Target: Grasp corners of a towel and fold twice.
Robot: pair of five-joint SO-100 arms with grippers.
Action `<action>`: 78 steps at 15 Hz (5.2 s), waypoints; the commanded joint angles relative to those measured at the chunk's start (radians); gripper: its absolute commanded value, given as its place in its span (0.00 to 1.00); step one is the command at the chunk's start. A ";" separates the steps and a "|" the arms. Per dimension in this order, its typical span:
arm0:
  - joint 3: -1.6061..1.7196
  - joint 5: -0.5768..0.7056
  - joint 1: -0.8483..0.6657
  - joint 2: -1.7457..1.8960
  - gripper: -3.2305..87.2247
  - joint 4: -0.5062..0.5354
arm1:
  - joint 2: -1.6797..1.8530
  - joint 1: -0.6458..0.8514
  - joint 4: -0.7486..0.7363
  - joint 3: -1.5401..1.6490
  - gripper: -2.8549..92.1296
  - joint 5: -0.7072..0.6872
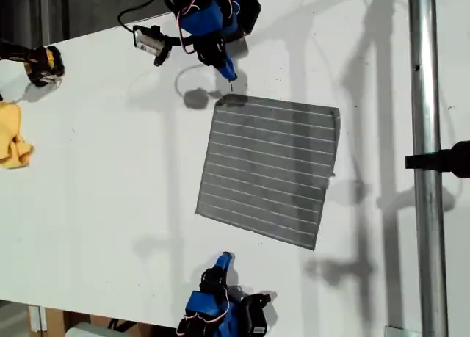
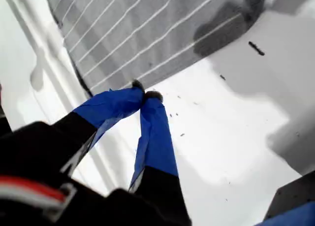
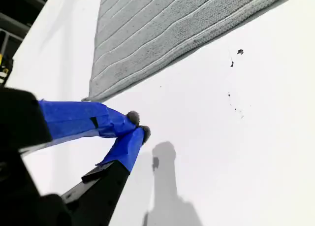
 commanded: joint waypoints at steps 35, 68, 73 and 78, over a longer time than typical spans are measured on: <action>0.003 0.012 0.035 0.005 0.02 -0.023 | -1.798 -0.523 -0.038 -1.356 0.42 -0.044; -1.700 0.198 0.638 -1.858 0.10 0.008 | -1.927 -0.434 0.005 -1.374 0.03 -0.052; -1.709 0.218 0.663 -1.873 0.41 0.072 | -1.927 -0.440 0.005 -1.374 0.03 -0.046; -1.730 0.218 0.690 -2.054 0.44 0.107 | -1.925 -0.445 -0.003 -1.374 0.03 -0.044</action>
